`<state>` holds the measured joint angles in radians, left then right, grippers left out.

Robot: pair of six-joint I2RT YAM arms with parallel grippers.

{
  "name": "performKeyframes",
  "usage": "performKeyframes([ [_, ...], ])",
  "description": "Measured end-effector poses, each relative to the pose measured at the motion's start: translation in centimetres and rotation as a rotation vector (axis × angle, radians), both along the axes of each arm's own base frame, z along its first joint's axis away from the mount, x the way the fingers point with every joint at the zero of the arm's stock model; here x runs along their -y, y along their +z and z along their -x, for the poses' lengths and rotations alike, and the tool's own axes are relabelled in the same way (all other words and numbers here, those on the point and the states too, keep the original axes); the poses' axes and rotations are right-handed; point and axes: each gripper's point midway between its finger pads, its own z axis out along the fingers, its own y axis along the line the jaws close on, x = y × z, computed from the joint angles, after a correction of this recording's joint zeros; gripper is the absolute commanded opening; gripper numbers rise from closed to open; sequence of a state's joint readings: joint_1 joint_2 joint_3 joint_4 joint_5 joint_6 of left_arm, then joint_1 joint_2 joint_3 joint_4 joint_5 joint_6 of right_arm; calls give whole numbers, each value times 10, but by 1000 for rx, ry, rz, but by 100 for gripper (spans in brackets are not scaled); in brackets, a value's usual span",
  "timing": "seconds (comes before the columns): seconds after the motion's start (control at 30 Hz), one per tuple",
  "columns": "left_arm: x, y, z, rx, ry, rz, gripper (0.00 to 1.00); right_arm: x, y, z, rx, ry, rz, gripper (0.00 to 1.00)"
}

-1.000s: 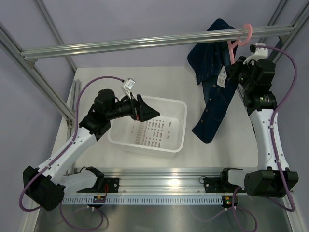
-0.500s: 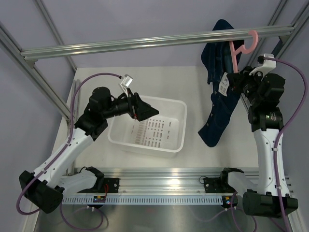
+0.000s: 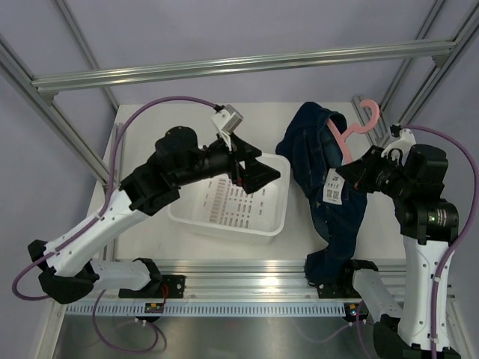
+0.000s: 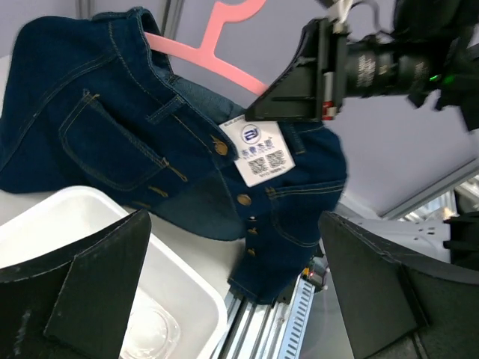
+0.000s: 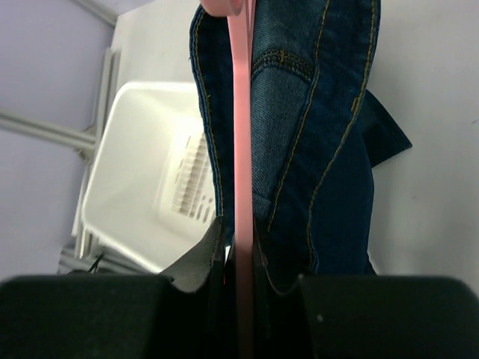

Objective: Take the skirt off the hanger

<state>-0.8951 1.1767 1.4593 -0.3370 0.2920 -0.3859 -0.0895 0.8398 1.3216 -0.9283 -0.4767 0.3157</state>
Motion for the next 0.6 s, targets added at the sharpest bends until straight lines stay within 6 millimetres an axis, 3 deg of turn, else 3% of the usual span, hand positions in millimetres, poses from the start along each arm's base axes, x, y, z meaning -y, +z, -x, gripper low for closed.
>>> performKeyframes([
  [0.17, 40, -43, 6, 10, -24, -134, 99, -17, 10, 39, -36, 87, -37, 0],
  [0.3, 70, -67, 8, 22, -21, -224, 99, -28, 7, 62, -65, 143, -54, 0],
  [0.4, 87, -65, 11, 46, -7, -248, 99, -34, 0, 72, -81, 180, -72, 0],
  [0.6, 100, -38, 17, 82, 8, -206, 97, -41, -22, 78, -144, 224, -92, 0],
])
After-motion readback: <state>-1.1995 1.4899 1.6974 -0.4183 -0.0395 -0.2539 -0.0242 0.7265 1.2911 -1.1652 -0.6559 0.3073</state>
